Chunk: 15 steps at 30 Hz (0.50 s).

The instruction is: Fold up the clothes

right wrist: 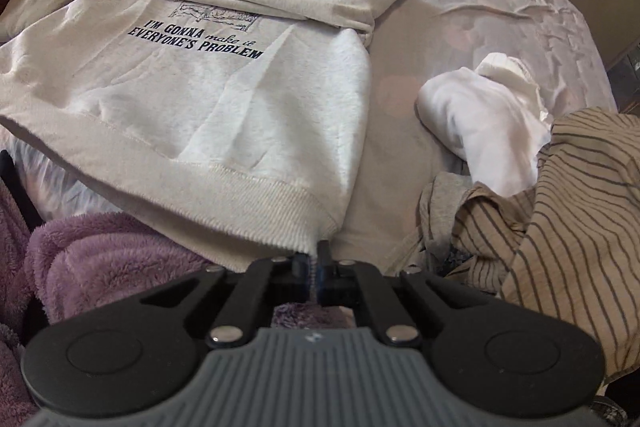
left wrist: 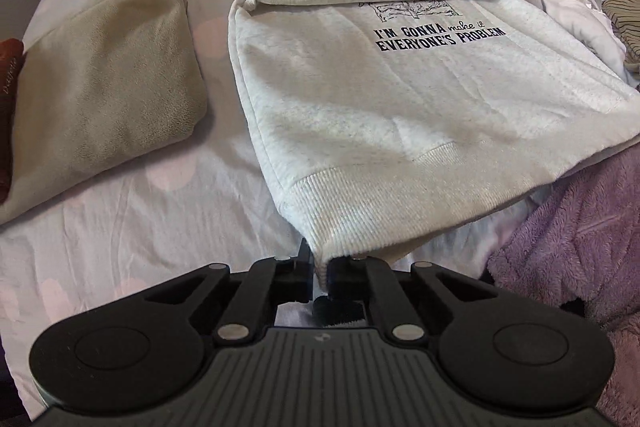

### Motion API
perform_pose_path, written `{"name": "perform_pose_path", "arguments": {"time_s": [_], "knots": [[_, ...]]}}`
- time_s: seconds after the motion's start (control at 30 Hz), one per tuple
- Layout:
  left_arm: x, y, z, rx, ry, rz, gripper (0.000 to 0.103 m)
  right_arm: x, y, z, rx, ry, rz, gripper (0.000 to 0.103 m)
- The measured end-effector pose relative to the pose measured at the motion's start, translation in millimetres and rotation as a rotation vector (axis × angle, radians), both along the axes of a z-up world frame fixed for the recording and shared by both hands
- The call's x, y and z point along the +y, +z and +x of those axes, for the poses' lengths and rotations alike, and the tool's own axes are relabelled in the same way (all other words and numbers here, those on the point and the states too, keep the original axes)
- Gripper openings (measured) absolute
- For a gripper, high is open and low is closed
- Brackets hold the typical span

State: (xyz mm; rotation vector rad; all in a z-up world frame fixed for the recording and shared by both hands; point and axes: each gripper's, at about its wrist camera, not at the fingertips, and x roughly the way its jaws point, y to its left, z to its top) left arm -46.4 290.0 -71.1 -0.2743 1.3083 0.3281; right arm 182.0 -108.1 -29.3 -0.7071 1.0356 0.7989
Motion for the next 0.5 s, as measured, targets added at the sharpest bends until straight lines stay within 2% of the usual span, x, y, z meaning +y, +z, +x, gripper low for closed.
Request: {"name": "perform_pose_path", "arguments": {"time_s": [0.23,0.5], "knots": [[-13.3,27.4,-28.4,0.003,-0.033,0.08,0.0,-17.8,31.2,-25.7,-0.064,0.031,0.029,0.001],[-13.3,38.7,-51.3,-0.035,-0.027,0.145,0.0,-25.9,30.7,-38.7,-0.123,0.022,-0.005,0.0]]}}
